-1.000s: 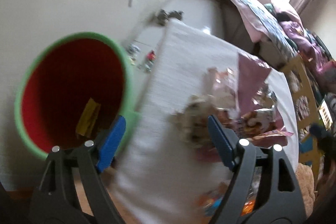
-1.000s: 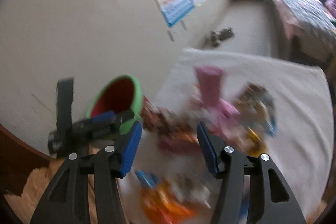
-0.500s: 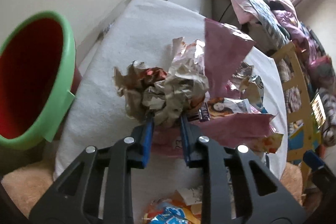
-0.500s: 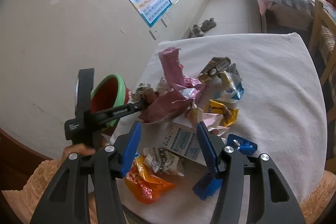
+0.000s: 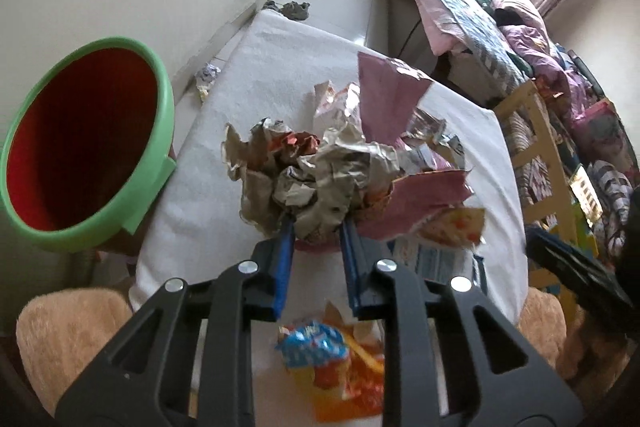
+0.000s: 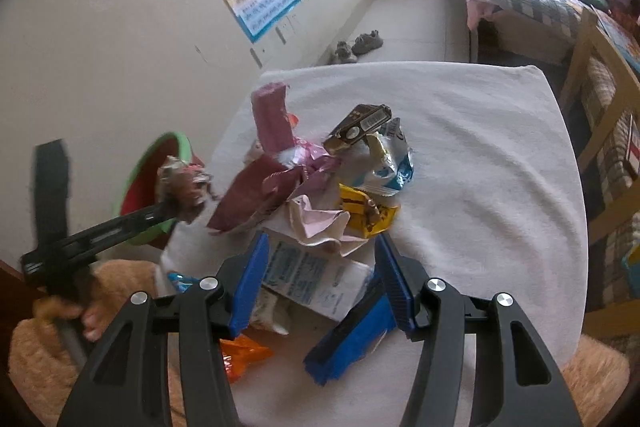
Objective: Collect trash
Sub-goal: 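Grasp the crumpled paper wad with the left gripper while the right gripper grasps a pink wrapper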
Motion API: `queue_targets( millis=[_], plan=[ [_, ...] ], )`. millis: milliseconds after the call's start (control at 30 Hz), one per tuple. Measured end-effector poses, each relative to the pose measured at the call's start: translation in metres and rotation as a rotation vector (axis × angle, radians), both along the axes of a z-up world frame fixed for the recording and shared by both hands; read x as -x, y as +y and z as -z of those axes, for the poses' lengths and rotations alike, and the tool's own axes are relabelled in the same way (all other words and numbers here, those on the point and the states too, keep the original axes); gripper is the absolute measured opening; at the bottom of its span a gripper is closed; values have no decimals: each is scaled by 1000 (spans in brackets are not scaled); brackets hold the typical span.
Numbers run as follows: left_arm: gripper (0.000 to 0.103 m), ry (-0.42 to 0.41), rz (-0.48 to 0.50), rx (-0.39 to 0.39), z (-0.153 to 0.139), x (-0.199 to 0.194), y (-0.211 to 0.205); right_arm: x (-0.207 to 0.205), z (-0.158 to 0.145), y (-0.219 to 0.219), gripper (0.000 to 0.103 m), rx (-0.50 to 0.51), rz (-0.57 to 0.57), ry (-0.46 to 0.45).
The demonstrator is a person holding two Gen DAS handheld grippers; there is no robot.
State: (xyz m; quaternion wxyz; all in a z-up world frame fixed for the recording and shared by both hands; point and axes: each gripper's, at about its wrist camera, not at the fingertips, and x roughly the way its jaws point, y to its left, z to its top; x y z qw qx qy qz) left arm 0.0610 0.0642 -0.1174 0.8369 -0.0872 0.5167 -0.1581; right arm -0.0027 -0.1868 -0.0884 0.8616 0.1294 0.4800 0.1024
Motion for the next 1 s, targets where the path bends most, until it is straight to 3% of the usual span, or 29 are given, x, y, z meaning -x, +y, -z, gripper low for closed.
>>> queue_targets(
  millis=[267, 333, 367, 400, 600, 867, 1000],
  plan=[
    [22, 56, 32, -9, 18, 9, -5, -32, 34, 31, 54, 93, -123, 67],
    [26, 60, 35, -15, 21, 9, -7, -35, 41, 31, 31, 88, -125, 79],
    [33, 59, 36, -21, 22, 10, -7, -34, 41, 29, 30, 81, -121, 78],
    [41, 54, 33, -26, 22, 10, -7, -33, 40, 26, 29, 66, -117, 74],
    [58, 39, -10, -5, 19, 6, 3, -16, 22, 9, 28, 9, -65, 32],
    [67, 8, -158, 40, 11, -1, 42, 2, -14, -9, 28, -7, 31, -68],
    [74, 3, -184, 14, 17, -20, 43, 8, -27, -13, 28, -9, 59, -114]
  ],
)
